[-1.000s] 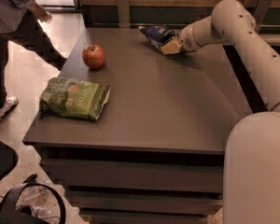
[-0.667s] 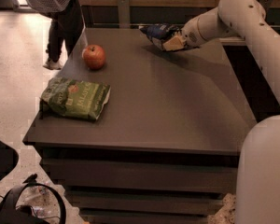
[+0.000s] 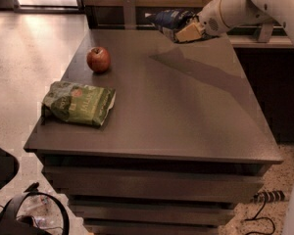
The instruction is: Move blue chip bag near green jalapeno chip bag
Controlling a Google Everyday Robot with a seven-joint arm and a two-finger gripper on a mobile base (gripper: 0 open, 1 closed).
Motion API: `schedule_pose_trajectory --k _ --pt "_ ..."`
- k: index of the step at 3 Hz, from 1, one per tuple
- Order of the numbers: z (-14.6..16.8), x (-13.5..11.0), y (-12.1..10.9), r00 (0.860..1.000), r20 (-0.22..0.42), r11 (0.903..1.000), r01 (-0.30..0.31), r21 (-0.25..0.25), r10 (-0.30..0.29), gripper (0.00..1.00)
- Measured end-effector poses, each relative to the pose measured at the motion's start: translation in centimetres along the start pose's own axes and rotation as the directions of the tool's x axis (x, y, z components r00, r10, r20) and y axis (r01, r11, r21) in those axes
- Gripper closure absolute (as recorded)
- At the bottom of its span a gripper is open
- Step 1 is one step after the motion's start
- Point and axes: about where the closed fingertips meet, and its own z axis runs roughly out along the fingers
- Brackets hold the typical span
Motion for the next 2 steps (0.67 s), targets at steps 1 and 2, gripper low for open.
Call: schedule_pose_trajectory --k 1,2 --pt "-2.0 -0.7 2.0 1.0 0.011 0.9996 0.002 -0.03 -0.002 1.0" --pt "-4.5 -0.6 4.9 1.0 0.015 0.9979 -0.022 -0.061 0.023 1.0"
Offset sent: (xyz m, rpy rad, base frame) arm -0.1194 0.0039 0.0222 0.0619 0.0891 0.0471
